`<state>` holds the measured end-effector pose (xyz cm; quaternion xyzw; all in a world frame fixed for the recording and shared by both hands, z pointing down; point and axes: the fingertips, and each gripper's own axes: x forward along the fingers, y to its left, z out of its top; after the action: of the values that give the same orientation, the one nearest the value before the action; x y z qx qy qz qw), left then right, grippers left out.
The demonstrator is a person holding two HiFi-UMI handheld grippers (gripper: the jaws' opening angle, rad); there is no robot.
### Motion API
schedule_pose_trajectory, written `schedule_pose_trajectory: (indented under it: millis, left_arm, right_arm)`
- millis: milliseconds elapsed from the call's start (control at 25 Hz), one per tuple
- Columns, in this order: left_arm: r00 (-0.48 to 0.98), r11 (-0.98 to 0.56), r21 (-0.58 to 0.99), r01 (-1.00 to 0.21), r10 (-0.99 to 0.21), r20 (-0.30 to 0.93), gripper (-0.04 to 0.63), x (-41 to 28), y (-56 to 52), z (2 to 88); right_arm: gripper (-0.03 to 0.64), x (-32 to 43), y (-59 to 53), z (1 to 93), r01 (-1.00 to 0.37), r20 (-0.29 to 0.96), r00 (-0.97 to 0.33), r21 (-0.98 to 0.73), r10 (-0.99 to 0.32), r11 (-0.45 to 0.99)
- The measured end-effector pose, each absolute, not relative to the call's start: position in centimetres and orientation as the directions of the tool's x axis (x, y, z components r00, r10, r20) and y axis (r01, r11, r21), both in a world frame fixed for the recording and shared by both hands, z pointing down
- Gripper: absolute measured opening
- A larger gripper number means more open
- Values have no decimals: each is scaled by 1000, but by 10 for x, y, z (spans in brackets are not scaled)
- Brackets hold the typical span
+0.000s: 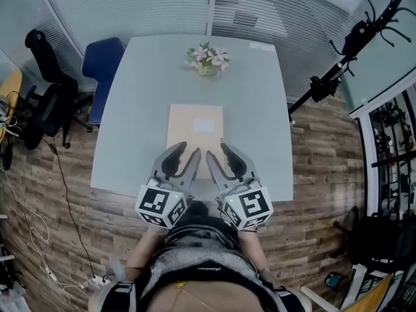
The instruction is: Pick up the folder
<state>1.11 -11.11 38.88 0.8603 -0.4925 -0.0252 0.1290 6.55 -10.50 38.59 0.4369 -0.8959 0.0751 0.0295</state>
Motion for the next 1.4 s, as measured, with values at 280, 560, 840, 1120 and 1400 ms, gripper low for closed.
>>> schedule_pose_trajectory:
  millis: [280,560,840,1120,1400]
  left_arm:
    - [502,-463,261,-847,-858,108,139,2,-128,401]
    - [506,-453,275,-848,-847,164,138,-9,-158,425]
    - [499,-413,314,-855,-819,282,140,-29,-185,476]
    - [462,-329,351,-877,-779,423,140,-58,-212,542]
    - [421,-241,367,-899,-710,565,188,-89,-228,612]
  right_arm:
    - [155,66,-120,402,-799,153,-601,-121,-785,589]
    - [156,65,-147,433,-819,213,-574,-173,-791,547]
    - [167,69,-175,489,-857,356,-512,-157,-782,490]
    - [195,82,-199,557,-892,498,-447,-182,-743,414]
    - [247,95,-214,628,-917,618,-398,-238,-678,321]
